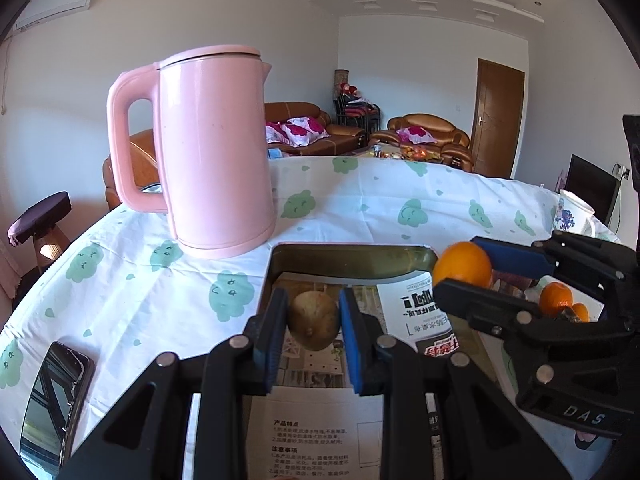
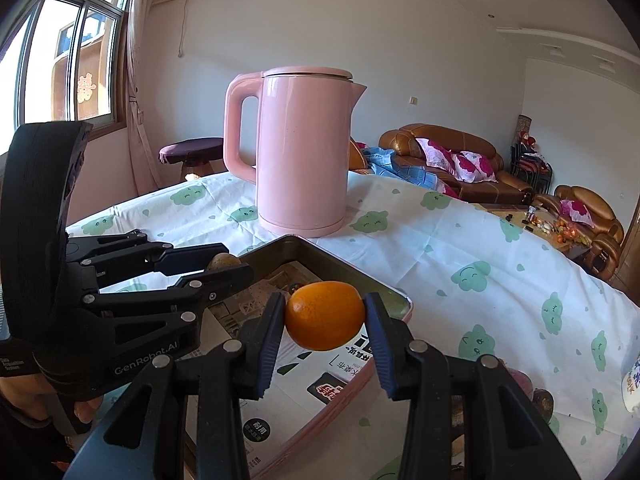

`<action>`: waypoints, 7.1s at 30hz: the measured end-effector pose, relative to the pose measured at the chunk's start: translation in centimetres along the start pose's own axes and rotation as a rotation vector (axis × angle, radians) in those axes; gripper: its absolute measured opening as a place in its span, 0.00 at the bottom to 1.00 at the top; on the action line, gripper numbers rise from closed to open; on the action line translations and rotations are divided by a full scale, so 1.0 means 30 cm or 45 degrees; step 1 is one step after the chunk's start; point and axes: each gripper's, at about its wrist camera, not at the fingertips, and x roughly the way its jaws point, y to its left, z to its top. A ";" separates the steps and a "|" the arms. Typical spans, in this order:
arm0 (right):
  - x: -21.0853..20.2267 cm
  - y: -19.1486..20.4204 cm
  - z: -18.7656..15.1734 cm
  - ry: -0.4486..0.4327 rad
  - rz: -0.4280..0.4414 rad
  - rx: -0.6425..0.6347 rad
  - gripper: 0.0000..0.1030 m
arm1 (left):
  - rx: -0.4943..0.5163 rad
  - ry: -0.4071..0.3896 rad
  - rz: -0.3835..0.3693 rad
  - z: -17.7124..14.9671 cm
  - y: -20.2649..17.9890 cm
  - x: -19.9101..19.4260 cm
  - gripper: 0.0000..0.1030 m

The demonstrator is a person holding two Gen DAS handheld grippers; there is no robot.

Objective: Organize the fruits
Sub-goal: 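Open the right tool to drop the orange into the tin while the left tool drops the brown fruit, then move both tools back toward the remaining fruits on the table, then grasp the cut brown taro root with the right tool while the left tool grasps a dark round fruit, then lift the taro root with the right tool while the left tool lifts the dark fruit, then carry the taro root in the right tool toward the tin while the left tool carries the dark fruit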

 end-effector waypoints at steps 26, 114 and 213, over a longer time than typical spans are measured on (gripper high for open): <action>0.088 0.037 -0.039 0.092 -0.019 -0.019 0.59 | -0.014 -0.024 0.075 -0.008 0.015 -0.002 0.65; -0.381 -0.373 -0.346 0.064 -0.466 0.433 0.38 | 0.353 0.349 -0.419 -0.080 -0.640 0.107 0.42; -0.519 -0.283 -0.349 -0.244 -0.418 0.290 0.38 | 0.247 -0.251 -0.242 -0.056 -0.537 -0.156 0.41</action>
